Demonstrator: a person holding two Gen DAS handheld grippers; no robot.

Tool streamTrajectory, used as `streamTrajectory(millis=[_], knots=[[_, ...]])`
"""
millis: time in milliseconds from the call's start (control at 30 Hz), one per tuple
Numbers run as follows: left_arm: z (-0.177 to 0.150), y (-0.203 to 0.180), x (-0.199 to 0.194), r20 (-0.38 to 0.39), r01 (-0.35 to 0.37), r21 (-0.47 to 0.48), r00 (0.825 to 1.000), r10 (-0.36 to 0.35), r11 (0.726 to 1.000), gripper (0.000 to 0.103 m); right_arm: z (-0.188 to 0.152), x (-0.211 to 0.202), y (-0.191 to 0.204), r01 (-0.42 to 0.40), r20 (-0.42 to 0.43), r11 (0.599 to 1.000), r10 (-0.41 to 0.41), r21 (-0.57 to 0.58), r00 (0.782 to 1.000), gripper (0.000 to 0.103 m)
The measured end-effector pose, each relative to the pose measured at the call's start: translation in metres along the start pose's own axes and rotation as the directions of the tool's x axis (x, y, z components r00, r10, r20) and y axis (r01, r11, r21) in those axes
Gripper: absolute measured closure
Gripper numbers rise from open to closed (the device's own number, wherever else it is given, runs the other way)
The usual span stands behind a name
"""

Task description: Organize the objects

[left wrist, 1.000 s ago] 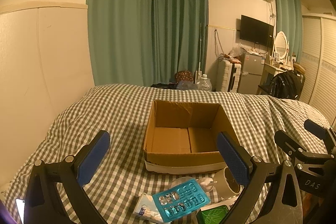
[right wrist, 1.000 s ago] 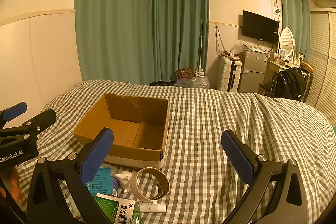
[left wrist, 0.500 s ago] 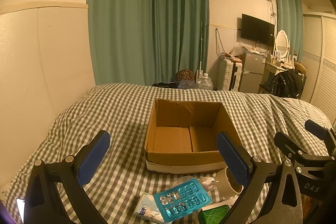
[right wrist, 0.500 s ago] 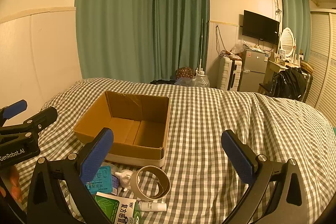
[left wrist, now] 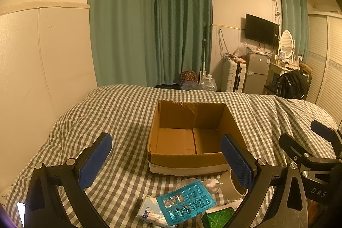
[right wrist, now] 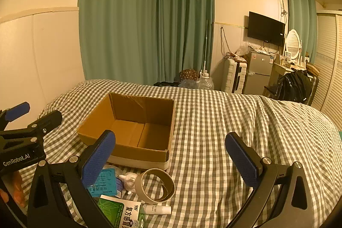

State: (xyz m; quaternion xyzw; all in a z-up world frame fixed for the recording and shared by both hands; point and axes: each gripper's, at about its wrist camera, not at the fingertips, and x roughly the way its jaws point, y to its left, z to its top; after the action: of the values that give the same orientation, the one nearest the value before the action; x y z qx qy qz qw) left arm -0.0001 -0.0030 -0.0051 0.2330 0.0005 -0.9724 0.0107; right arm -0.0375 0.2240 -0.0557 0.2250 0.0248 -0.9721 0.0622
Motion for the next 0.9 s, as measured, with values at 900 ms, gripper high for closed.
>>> streamTrajectory(millis=[900], knots=[[-0.06,0.034,0.013,-0.132,-0.037,0.017,0.99,0.039,0.999,0.0,-0.059,0.004,0.052,-0.099,-0.255,0.99,0.071,-0.101,0.964,0.0]])
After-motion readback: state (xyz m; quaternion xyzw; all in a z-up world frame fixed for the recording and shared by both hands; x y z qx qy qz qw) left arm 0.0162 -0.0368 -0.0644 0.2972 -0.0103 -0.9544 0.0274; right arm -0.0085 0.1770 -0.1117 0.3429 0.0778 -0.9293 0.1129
